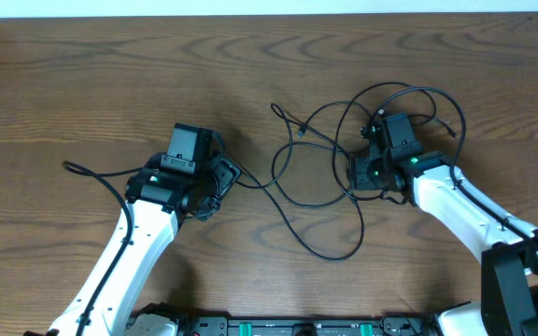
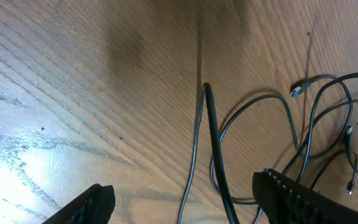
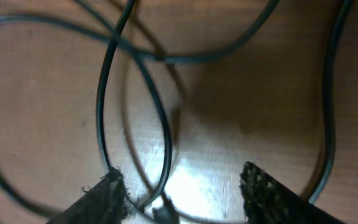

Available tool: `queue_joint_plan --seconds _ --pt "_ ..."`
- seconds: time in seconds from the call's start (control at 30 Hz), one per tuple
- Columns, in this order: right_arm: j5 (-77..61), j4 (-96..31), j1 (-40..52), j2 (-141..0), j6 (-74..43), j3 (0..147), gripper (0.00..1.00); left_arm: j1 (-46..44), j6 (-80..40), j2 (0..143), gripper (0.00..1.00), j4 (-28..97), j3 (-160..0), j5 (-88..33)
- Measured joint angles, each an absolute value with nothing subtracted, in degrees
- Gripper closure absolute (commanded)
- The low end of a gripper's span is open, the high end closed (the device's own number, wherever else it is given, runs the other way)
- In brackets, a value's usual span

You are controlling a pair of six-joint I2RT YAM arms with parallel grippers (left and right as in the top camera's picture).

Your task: Untangle cables

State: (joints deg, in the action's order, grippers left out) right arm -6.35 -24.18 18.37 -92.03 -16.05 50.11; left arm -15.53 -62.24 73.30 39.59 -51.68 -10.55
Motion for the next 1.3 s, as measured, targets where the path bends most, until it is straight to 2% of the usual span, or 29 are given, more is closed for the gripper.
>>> queue_joint_plan --seconds 0.13,0.2,0.27,0.33,0.37,0.4,0.63,0.77,0.9,1.0,1.17,1.3 --pt "-3.38 -19.73 18.94 -93.93 -17.12 49.74 0.48 -15.53 -62.61 73.30 0.25 39.57 -51.68 -10.55" --pt "-2.42 -17.82 19.53 -95.46 -17.43 49.74 0.53 -15.53 -62.81 73.30 0.25 39.57 -51.68 -10.55" --pt "-1.65 -16.08 20.67 -97.36 -17.65 49.74 0.65 -15.53 -62.81 73.30 0.24 39.59 -51.68 -10.55" --pt "-0.82 -15.46 22.20 -99.02 -17.80 49.74 0.82 -15.53 -62.81 73.30 0.25 39.62 -51.68 -10.55" --pt "-0.10 -15.46 23.11 -99.72 -18.31 49.74 0.93 -15.53 -62.81 73.30 0.24 39.62 -51.68 -10.52" --pt "0.69 -15.31 23.73 -99.88 -18.44 49.76 0.99 -15.53 -62.81 73.30 0.25 39.62 -51.68 -10.52" --pt "12.64 -24.16 24.43 -98.72 -18.52 52.18 0.99 -15.53 -62.81 73.30 0.24 39.92 -51.68 -10.55" --pt "24.75 -24.40 23.90 -93.82 -10.74 59.96 0.99 -15.53 -62.83 73.30 0.25 40.05 -51.68 -10.52" --pt "31.07 -22.76 23.99 -87.99 0.40 71.16 0.99 -15.53 -62.81 73.30 0.25 40.05 -51.68 -10.52" --pt "32.51 -19.53 24.73 -85.95 6.92 75.77 0.99 -15.53 -62.83 73.30 0.24 40.07 -51.68 -10.55" --pt "33.58 -7.01 28.42 -86.39 15.31 81.34 0.99 -15.53 -62.81 73.30 0.25 40.07 -51.68 -10.52" --pt "26.37 -6.55 32.64 -86.59 17.65 88.01 0.99 -15.53 -62.83 73.30 0.25 40.05 -51.68 -10.52"
